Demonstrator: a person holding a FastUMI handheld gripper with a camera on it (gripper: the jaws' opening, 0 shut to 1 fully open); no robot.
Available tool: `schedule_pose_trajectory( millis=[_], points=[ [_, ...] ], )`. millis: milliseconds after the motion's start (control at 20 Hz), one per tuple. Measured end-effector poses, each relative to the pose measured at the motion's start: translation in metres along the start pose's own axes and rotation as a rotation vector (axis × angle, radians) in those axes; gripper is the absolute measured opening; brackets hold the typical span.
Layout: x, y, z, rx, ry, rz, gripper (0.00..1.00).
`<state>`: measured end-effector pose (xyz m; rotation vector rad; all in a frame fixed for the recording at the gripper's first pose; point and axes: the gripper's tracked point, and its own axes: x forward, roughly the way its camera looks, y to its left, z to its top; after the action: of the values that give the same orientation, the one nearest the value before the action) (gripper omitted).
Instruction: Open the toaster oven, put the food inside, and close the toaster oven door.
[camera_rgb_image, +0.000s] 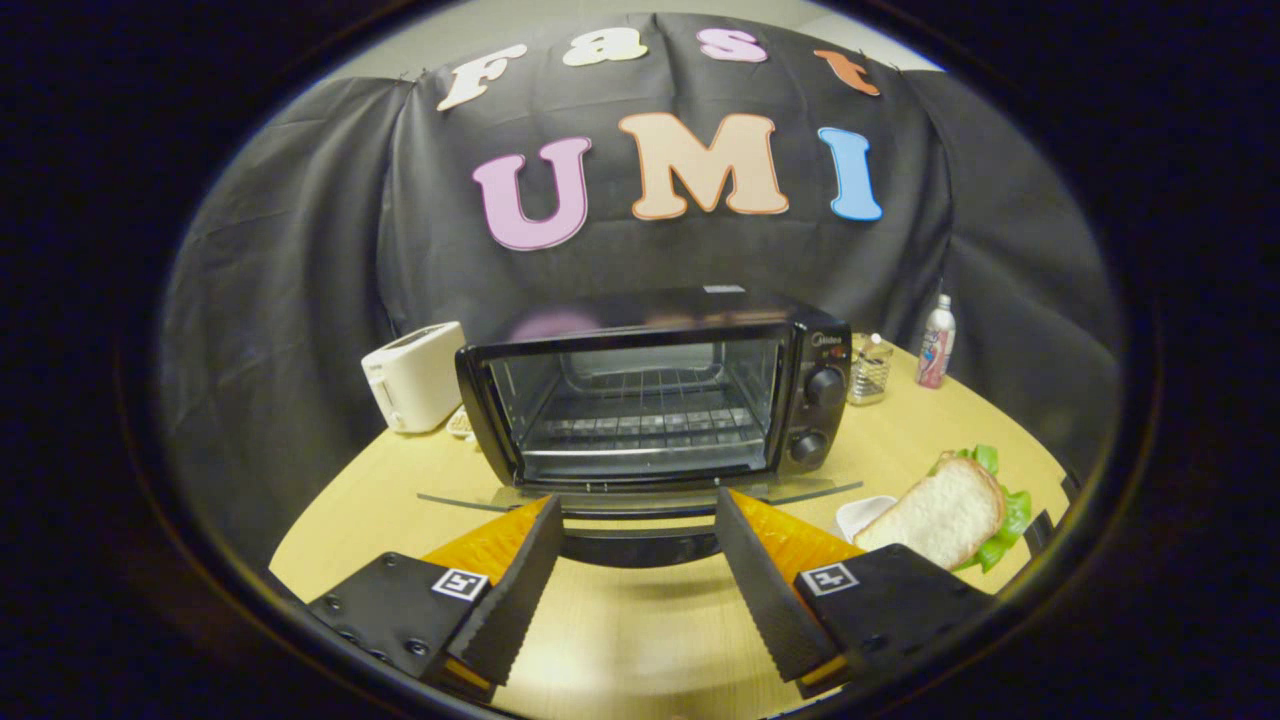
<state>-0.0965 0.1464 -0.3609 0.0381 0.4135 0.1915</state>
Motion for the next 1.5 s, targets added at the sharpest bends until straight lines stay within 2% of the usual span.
schedule_pose_trajectory(
  millis=[250,500,800,850,950,1050,1250,1500],
  points=[
    [-0.006,-0.010,-0.044,0.035,0.132,-0.019,0.94],
    [0.002,-0.019,-0.102,0.053,0.337,-0.028,0.90],
    [0.001,-0.024,-0.119,0.003,0.374,-0.015,0.91],
    [-0.001,-0.026,-0.139,0.019,0.456,-0.019,0.91],
    [0.007,-0.025,-0.130,0.047,0.423,-0.006,0.90],
    [0.009,-0.021,-0.126,0.080,0.449,0.017,0.90],
    [0.001,-0.022,-0.124,0.043,0.481,0.054,0.89],
    [-0.014,-0.037,-0.089,0.020,0.460,0.099,0.88]
  ],
)
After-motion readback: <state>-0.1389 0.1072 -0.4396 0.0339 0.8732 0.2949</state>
